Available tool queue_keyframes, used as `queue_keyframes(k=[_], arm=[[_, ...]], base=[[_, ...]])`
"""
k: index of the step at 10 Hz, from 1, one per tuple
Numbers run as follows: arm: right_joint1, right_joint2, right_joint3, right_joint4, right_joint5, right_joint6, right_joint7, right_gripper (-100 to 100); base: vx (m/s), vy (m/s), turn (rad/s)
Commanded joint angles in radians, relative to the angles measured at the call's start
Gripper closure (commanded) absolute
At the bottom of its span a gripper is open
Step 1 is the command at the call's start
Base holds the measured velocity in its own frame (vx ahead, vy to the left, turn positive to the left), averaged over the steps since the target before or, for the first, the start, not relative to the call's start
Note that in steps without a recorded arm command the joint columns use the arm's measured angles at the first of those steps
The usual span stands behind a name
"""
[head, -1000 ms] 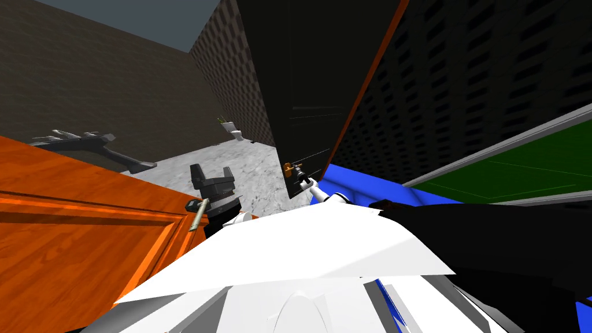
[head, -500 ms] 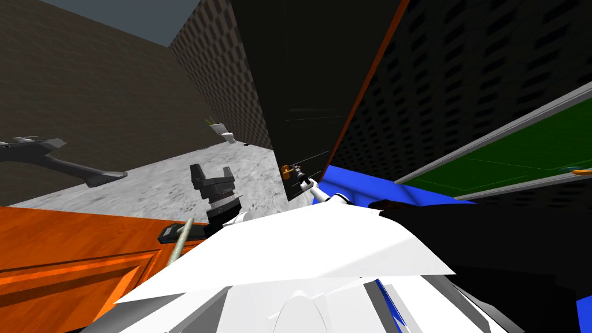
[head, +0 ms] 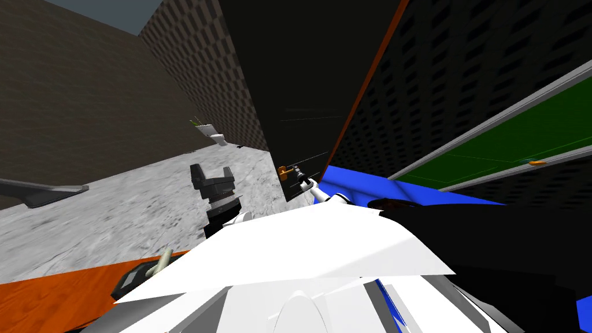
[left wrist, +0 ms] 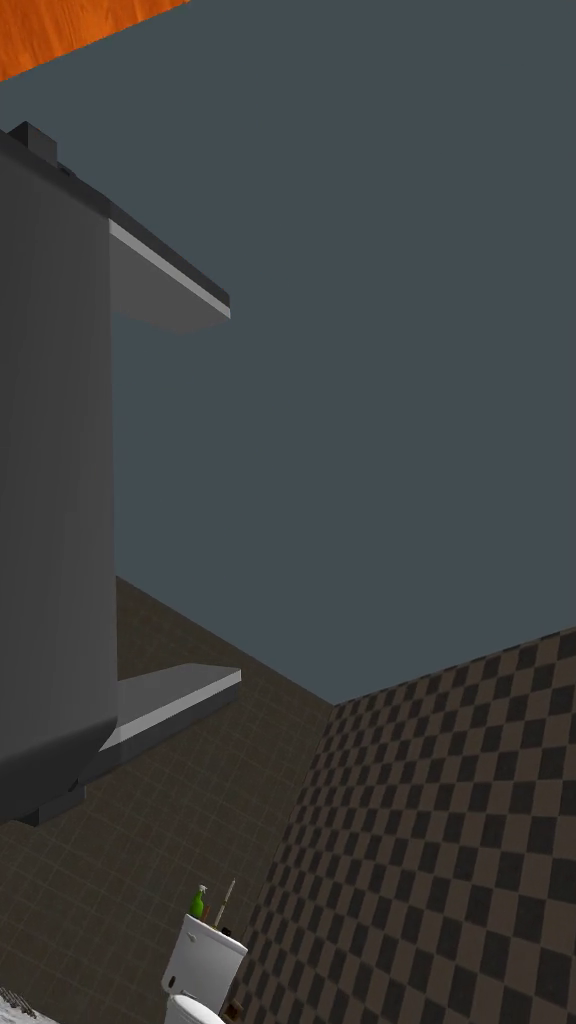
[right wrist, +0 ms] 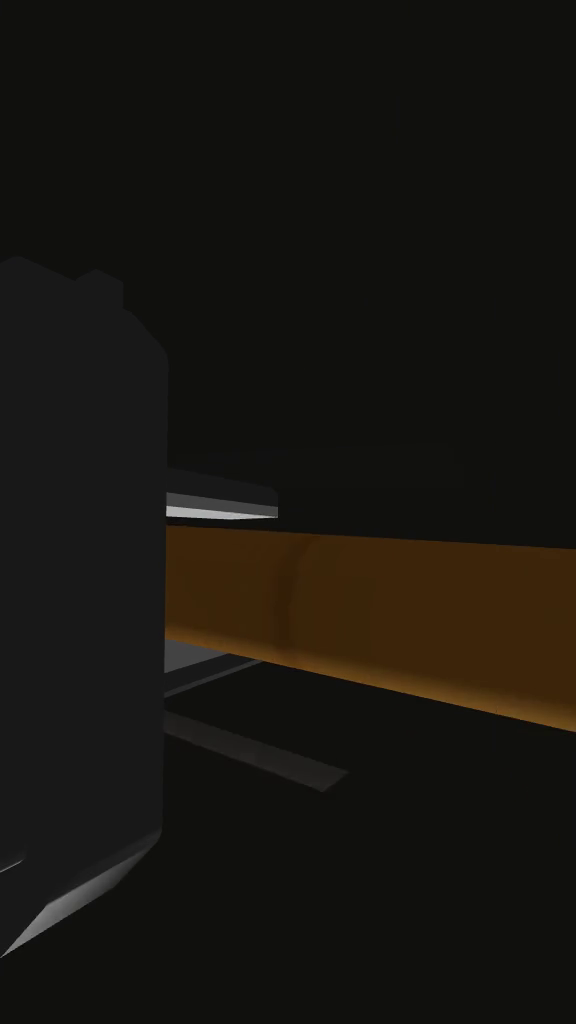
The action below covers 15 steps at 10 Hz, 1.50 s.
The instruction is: Push the door open
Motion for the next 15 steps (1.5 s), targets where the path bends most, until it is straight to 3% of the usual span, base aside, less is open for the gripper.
queue_keyframes(k=[1, 8, 15], arm=[[0.003, -0.020, -0.010, -0.013, -0.004, 0.007, 0.004, 100], [0.016, -0.015, 0.013, -0.032, -0.013, 0.015, 0.027, 100], [0.030, 0.013, 0.036, -0.050, -0.021, 0.023, 0.049, 100]], base=[[0.120, 0.065, -0.127], [0.137, 0.090, -0.192], [0.113, 0.125, -0.189]])
